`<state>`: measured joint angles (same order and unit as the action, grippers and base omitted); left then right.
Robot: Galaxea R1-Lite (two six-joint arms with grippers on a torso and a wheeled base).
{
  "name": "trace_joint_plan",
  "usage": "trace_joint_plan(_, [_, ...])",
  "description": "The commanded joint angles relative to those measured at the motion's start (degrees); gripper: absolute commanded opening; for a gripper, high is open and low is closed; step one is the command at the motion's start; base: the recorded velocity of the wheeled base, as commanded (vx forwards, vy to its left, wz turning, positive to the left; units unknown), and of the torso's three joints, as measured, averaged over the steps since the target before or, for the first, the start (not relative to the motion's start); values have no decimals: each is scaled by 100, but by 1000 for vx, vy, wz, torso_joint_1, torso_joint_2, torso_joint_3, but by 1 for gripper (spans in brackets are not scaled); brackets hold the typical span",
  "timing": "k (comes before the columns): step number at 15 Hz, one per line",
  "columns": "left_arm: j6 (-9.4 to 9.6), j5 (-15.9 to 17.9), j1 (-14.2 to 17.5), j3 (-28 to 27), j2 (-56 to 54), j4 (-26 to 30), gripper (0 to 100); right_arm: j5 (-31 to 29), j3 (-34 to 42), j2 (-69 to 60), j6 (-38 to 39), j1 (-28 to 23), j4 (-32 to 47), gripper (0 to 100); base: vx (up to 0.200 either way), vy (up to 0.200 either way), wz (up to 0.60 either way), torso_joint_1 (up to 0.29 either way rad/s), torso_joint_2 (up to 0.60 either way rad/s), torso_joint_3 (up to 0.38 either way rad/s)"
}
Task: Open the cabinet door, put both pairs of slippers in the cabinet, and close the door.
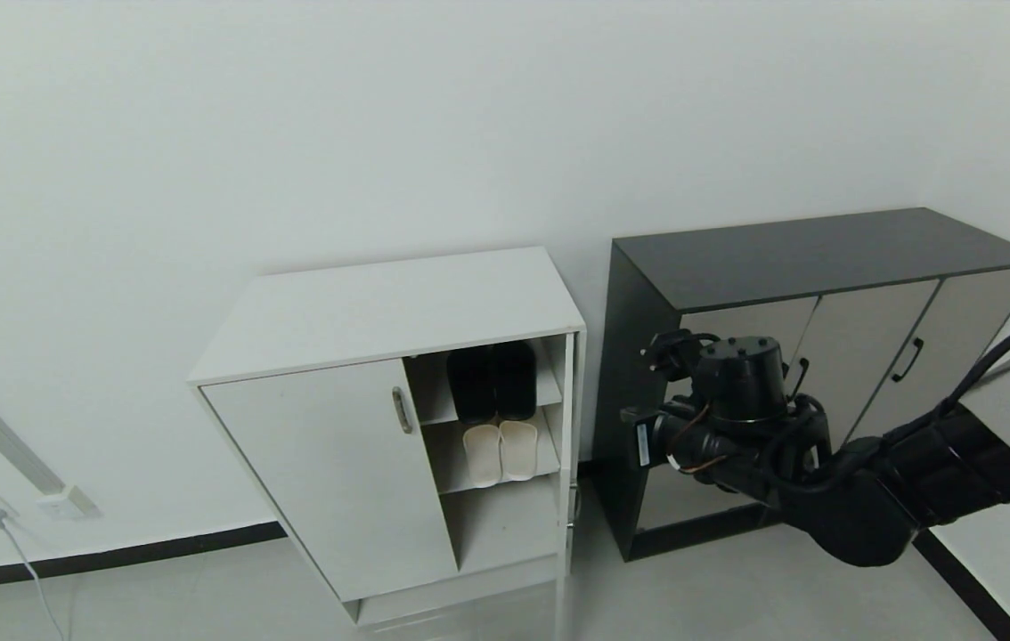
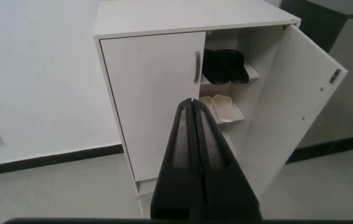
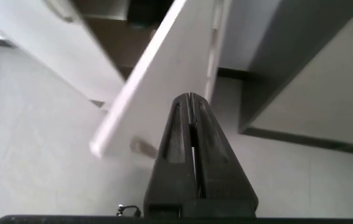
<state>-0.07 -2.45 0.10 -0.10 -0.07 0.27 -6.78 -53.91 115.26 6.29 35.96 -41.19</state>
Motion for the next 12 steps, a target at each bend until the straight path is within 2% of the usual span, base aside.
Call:
trace_joint_plan(1, [-1,-1,-1,1,7,0,0,1,126,-188,-40,139,-12,0,0,0,0,0,0,0])
trace_joint_plan(3, [-1,-1,-1,1,7,0,0,19,188,-188,-40,183,-3,0,0,0,0,0,0,0])
trace_joint_plan(9, [-1,-1,-1,1,7,8,0,282,319,-171,-23,201,-20,0,0,0,600,4,2,4])
trace_joint_plan(12, [7,-10,-1,1,7,0,0,273,355,-153,-75,183,-82,0,0,0,0,0,0,0])
